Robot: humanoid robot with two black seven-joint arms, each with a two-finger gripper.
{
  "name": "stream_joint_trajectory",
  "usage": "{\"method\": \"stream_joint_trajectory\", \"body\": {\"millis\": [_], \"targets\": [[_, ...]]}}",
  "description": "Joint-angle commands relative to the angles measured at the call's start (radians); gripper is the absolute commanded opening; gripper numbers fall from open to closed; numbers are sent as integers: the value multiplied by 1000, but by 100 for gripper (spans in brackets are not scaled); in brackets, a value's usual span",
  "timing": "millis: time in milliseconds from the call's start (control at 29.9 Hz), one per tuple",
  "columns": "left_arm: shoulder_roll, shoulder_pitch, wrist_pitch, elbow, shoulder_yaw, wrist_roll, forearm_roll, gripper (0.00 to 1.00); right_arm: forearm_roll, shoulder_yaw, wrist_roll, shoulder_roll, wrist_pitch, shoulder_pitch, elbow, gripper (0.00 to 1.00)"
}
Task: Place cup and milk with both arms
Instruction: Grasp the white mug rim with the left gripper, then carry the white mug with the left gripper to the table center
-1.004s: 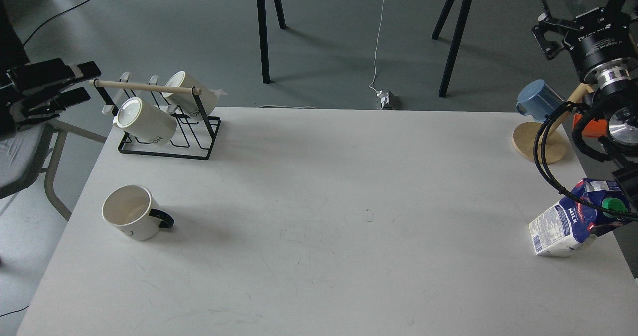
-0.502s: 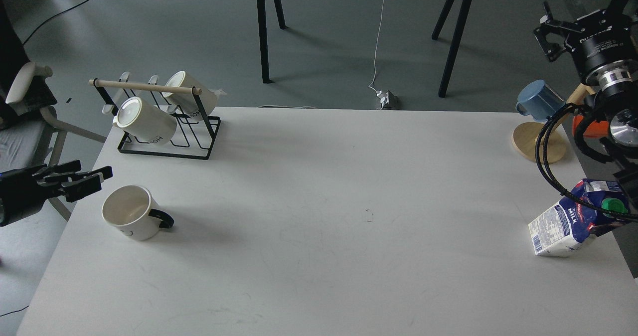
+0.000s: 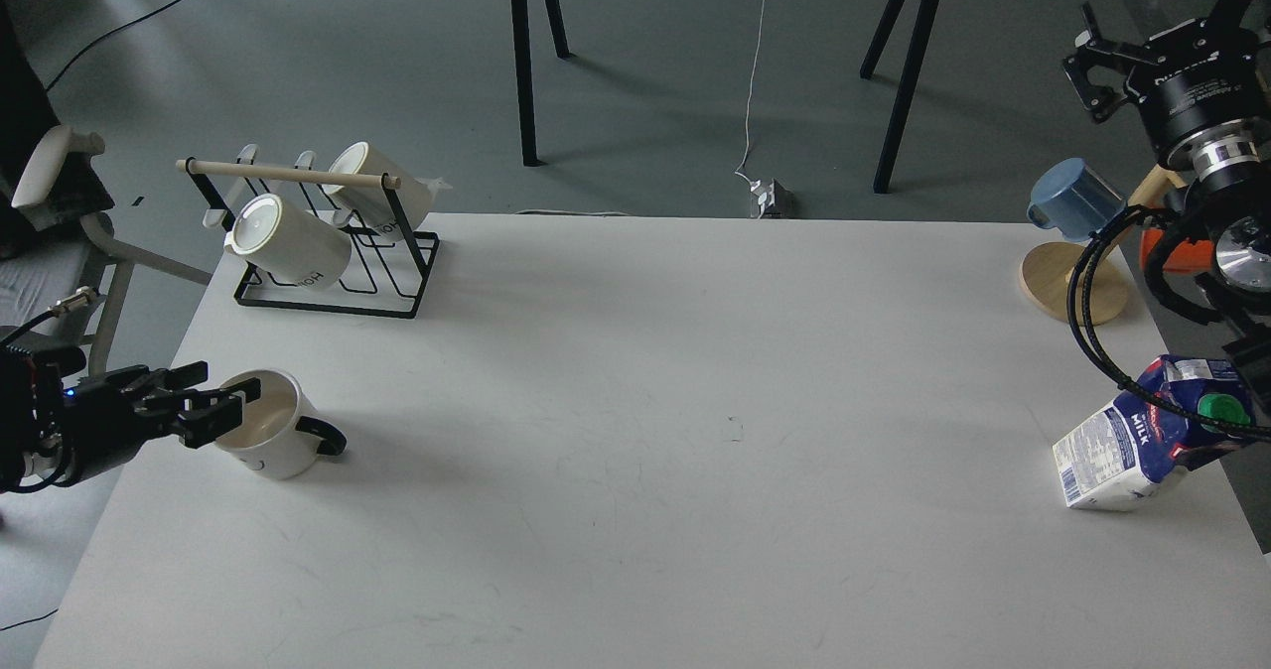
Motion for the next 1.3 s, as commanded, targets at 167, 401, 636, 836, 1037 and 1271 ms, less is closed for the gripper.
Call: {"method": "stream_joint_trajectory", "body": {"millis": [167,401,636,836,1037,1271], "targets": [[-40,21,74,89,0,0,89,37,0,0,0,-5,0,0,-3,100],[-38,20,71,93,0,0,87,4,0,0,1,-6,0,-2,-8,100],[-40,3,68,78,-5,0,84,3,0,0,0,-6,0,-2,-6,100],[-46,-55,61,19,-10,0,81,3,-1,-2,0,-6,0,-2,-8,100],[45,-98,-24,-312,-6,0,87,3,-14,-5,0,-12,0,-3,-8,100],[17,-262,-249,-488,-8,0,90,3,-20,-8,0,-28,0,-5,-9,100]]}}
